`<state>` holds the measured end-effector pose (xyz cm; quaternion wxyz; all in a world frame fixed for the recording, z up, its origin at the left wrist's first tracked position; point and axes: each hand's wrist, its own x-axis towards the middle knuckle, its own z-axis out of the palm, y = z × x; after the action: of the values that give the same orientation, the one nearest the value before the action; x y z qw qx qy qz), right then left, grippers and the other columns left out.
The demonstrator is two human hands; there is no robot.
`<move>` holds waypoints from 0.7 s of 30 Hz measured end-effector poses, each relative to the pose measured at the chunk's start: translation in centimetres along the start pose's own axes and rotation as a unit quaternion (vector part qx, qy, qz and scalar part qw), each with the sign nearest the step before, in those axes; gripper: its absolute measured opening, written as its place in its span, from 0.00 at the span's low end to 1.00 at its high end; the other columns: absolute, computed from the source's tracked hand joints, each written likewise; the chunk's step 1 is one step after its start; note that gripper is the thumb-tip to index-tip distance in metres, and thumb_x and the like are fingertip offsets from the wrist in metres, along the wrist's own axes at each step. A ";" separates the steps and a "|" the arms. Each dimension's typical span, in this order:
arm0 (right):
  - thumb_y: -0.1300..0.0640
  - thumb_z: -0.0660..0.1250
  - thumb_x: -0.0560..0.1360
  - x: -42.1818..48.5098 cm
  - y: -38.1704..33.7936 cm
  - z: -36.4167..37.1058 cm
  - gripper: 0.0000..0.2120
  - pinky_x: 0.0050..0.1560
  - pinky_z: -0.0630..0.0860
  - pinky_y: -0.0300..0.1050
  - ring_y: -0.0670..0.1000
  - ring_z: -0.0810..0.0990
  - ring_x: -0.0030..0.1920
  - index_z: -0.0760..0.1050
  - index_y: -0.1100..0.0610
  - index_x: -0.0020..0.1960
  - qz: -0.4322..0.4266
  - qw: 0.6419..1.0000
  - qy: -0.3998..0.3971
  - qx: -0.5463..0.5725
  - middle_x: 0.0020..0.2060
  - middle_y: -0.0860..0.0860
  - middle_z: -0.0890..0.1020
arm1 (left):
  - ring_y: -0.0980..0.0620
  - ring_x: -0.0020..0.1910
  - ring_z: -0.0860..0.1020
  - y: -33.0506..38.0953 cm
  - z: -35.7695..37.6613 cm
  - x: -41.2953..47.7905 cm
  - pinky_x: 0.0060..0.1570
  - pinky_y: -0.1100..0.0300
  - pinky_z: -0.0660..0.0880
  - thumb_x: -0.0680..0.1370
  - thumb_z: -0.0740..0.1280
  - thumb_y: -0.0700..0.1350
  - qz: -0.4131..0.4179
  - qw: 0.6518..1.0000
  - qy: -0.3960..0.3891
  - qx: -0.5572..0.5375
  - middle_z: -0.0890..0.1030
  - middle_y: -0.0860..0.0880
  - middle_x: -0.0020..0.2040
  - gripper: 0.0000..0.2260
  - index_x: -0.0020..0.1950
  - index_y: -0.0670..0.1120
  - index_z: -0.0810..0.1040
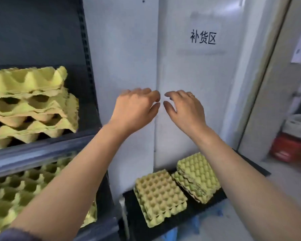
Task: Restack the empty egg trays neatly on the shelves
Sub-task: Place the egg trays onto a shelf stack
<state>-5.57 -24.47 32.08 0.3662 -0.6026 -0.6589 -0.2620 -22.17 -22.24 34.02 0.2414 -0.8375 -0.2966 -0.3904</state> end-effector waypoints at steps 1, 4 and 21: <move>0.51 0.60 0.79 -0.4 1.5 0.5 0.16 0.53 0.73 0.52 0.59 0.76 0.57 0.75 0.54 0.63 0.008 1.000 -0.014 -0.009 0.55 0.54 0.81 | 0.43 0.40 0.78 0.5 1.3 0.4 0.39 0.56 0.67 0.76 0.58 0.49 -0.002 1.000 -0.016 -0.007 0.79 0.48 0.40 0.12 0.49 0.46 0.78; 0.49 0.58 0.80 -1.0 6.7 2.6 0.16 0.52 0.73 0.51 0.57 0.75 0.57 0.74 0.53 0.64 0.034 0.997 -0.057 -0.047 0.56 0.51 0.80 | 0.44 0.46 0.77 1.8 7.3 2.1 0.43 0.57 0.65 0.78 0.60 0.48 0.003 0.998 -0.053 -0.041 0.80 0.49 0.45 0.10 0.53 0.47 0.77; 0.49 0.57 0.80 -8.2 36.1 11.4 0.18 0.56 0.74 0.54 0.57 0.75 0.59 0.69 0.51 0.68 0.198 0.910 -0.342 -0.122 0.58 0.53 0.78 | 0.50 0.54 0.76 13.2 39.4 6.6 0.50 0.55 0.70 0.80 0.55 0.52 0.020 0.922 -0.356 -0.152 0.78 0.53 0.55 0.12 0.58 0.53 0.74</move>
<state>28.18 -15.49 15.29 0.0860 -0.8134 -0.5738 -0.0405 10.41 -4.50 14.22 -0.0027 -0.9535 -0.2835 -0.1019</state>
